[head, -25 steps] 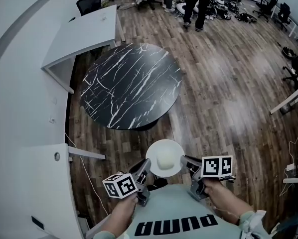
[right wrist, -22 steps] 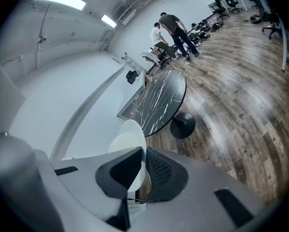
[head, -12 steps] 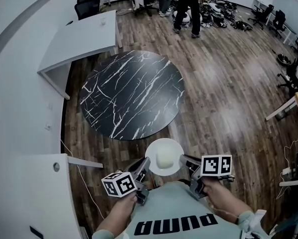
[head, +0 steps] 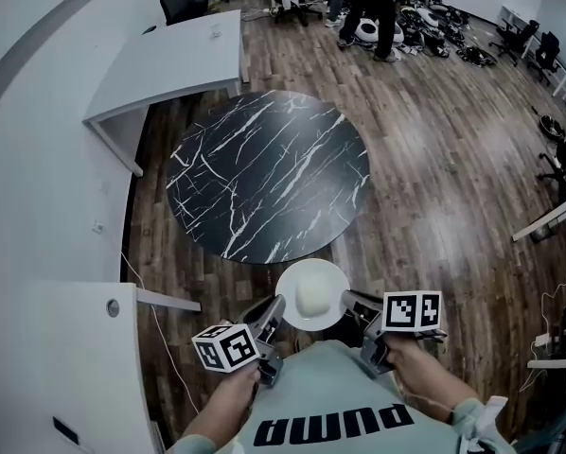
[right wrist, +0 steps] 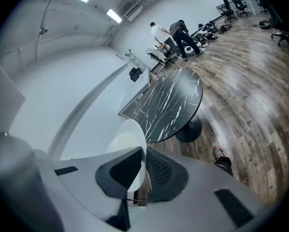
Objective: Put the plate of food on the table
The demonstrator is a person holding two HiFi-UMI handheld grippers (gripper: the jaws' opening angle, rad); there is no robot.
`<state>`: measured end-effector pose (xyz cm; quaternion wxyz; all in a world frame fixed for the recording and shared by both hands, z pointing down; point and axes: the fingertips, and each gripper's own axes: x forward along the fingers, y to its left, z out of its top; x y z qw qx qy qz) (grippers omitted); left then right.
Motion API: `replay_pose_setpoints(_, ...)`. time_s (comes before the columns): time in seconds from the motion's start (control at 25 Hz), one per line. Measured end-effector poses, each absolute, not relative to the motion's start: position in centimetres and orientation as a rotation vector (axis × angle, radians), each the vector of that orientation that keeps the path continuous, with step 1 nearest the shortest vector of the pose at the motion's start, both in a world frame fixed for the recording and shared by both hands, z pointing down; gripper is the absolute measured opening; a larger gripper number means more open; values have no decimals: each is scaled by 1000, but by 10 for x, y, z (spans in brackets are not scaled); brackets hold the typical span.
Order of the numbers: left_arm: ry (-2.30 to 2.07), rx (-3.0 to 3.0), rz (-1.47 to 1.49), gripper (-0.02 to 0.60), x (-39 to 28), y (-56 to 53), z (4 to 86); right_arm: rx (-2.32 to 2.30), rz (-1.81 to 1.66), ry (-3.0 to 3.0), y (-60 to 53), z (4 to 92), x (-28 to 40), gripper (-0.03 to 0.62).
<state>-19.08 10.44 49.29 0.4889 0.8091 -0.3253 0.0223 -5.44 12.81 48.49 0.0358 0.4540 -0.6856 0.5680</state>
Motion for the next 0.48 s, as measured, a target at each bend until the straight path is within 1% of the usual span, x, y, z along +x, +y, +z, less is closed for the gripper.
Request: replay_pose_setpoints(0.48, -876, 1927, 37, 38, -201, 64, 497, 1285, 1736, -2127, 77, 491, -63, 34)
